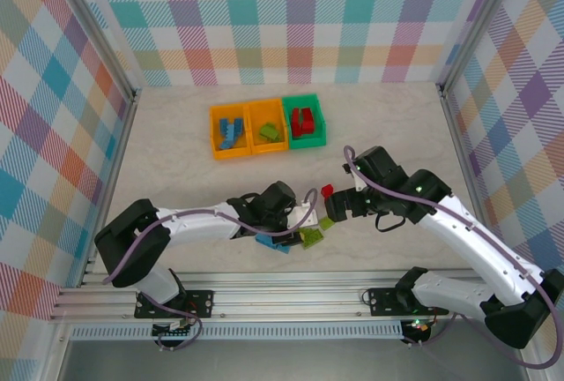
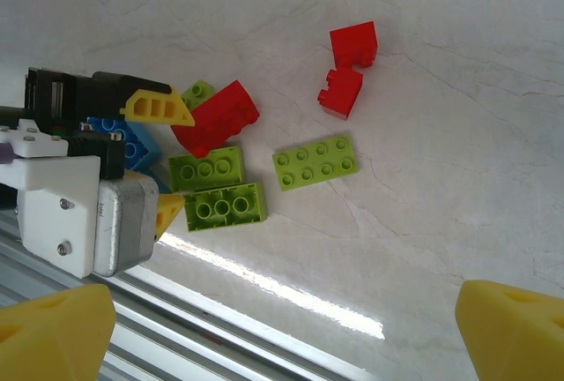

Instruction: Sort the legos into containers by color

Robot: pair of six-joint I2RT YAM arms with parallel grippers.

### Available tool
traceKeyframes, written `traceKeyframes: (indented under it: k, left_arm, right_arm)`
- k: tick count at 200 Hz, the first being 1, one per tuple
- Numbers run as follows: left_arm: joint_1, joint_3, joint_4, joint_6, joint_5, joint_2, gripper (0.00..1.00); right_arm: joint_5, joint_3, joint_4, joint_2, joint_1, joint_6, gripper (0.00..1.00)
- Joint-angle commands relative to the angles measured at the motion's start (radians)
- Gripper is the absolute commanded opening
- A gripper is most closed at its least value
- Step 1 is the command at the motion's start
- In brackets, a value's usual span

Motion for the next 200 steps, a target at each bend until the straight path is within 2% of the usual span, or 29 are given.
traceKeyframes:
  k: [1, 26, 42, 60, 86, 100, 116, 144, 162, 200]
  left_arm:
    - [-0.004, -0.017, 0.116, -0.067, -0.058, -0.028, 0.67]
    - [0.011, 0.049, 0.075, -0.166, -0.117, 0.039, 0.73]
    - [0.028, 0.108, 0.01, -0.237, -0.099, 0.078, 0.78]
    - [0.038, 0.198, -0.115, -0.281, -0.044, 0.142, 0.76]
    - [0.04, 0.287, -0.267, -0.317, -0.044, 0.227, 0.7]
    - [0.044, 0.293, -0.279, -0.345, -0.052, 0.24, 0.63]
    - [0.05, 0.292, -0.28, -0.372, -0.062, 0.242, 0.47]
    - [0.053, 0.288, -0.264, -0.386, -0.051, 0.243, 0.3]
    - [0.054, 0.286, -0.252, -0.389, -0.032, 0.244, 0.15]
    - [0.058, 0.286, -0.275, -0.384, -0.037, 0.246, 0.17]
  right_arm:
    - [-0.013, -0.008, 0.017, -0.023, -0.004, 0.013, 1.0]
    - [-0.014, -0.017, 0.023, -0.03, -0.004, 0.017, 1.0]
    - [-0.013, -0.02, 0.023, -0.031, -0.004, 0.021, 1.0]
    - [-0.005, -0.023, 0.022, -0.034, -0.004, 0.025, 1.0]
    - [-0.005, -0.02, 0.024, -0.04, -0.004, 0.032, 1.0]
    - [-0.005, -0.021, 0.025, -0.047, -0.004, 0.033, 1.0]
    - [-0.005, -0.021, 0.025, -0.051, -0.004, 0.035, 1.0]
    - [-0.001, -0.023, 0.028, -0.052, -0.004, 0.035, 1.0]
    - [0.003, -0.024, 0.031, -0.053, -0.004, 0.035, 1.0]
    - [0.005, -0.02, 0.026, -0.058, -0.004, 0.035, 1.0]
